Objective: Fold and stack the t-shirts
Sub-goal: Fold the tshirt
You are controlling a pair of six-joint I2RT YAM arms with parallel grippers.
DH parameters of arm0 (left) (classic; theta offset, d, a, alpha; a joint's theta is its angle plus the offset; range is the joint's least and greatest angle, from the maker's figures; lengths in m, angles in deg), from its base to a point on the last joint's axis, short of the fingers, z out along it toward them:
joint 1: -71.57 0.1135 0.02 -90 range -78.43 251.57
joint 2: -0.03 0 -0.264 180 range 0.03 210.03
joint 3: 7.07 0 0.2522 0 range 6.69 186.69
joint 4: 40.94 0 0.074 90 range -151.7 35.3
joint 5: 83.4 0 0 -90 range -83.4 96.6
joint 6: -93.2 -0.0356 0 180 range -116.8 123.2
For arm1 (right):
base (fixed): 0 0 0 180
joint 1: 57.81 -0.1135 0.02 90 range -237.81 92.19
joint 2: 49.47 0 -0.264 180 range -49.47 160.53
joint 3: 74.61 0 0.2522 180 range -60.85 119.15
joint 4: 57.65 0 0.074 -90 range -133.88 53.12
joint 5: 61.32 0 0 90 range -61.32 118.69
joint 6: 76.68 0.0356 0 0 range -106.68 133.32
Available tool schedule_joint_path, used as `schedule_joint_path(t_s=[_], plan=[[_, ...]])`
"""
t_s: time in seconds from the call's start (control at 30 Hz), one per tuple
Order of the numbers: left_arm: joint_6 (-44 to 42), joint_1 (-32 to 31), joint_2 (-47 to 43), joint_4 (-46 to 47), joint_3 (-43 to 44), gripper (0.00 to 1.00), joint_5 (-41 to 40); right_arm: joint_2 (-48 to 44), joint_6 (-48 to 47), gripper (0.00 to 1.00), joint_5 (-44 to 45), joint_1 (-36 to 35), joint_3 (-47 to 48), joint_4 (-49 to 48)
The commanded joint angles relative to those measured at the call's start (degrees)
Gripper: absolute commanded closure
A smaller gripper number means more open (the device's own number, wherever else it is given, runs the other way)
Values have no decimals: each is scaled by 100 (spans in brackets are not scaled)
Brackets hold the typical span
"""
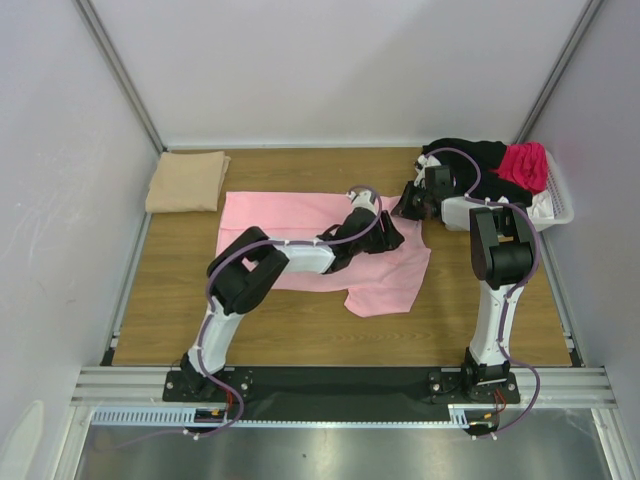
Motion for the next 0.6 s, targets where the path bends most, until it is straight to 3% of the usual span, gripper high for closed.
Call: schedule_joint_path(t_s=[0.0,0.57], plan=[[-50,-27,107,455,375,41,19,108,-50,91,-16,36,3,123],[-507,-27,249,-1857,903,42,-95,64,-76,91,19,54,-14,132]])
